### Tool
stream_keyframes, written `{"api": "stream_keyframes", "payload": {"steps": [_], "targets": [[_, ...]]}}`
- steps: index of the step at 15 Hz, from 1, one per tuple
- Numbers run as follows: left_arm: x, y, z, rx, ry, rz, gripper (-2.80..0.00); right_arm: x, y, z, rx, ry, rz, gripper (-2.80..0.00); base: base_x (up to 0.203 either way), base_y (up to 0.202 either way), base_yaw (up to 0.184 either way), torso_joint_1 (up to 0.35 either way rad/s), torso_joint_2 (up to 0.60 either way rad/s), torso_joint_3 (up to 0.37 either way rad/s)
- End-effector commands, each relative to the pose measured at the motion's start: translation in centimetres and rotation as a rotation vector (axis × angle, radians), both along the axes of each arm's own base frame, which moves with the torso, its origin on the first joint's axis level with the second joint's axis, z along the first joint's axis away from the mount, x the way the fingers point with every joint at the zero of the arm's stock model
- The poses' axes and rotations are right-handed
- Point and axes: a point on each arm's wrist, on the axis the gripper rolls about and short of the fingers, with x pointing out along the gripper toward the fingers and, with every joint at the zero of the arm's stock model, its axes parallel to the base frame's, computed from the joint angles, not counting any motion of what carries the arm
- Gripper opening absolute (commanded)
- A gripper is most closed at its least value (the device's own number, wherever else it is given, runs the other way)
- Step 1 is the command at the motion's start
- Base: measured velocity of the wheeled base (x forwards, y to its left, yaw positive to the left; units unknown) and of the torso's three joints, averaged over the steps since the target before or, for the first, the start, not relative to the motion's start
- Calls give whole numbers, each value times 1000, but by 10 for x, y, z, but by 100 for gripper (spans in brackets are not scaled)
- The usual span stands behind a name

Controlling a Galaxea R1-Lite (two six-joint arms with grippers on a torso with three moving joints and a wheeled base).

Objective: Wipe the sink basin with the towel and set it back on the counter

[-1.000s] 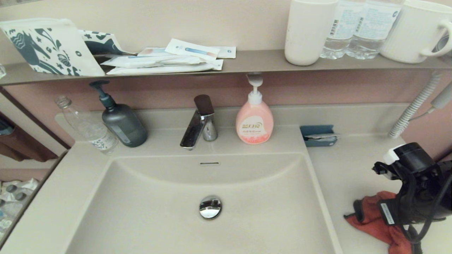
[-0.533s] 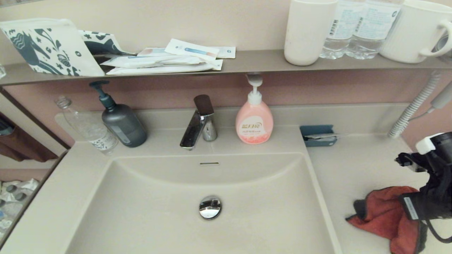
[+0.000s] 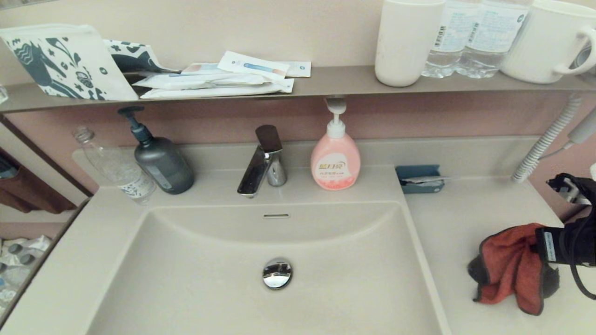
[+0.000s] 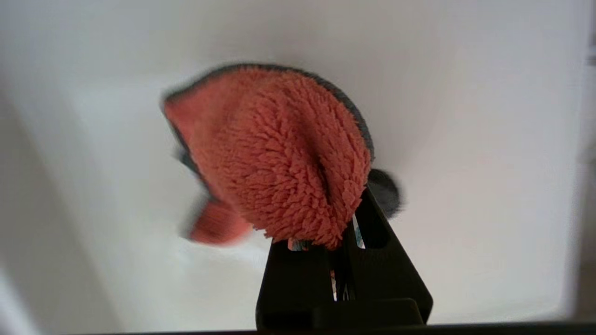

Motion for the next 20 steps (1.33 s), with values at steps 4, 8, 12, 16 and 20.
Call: {"api": "stream_keyframes", "payload": {"steps": [4,8,12,16,20], "targets": [[0,0,0,-1,0,1,-280,6,-3,-12,74,21,27,0,0,0,0,0,0,0],[0,0,0,-1,1,1,-280,11,-7,-12,73,-12,8,0,0,0,0,0,0,0],[0,0,0,-1,1,1,-280,1,-13,-3,83,-46,-36,0,0,0,0,0,0,0],[0,0,0,0,1,1,-280,-19,-15,9,81,-44,-53,-280,0,0,0,0,0,0],[0,0,0,0,1,1,-280,-48,-11,26,80,-90,-47,-280,0,0,0,0,0,0]]}}
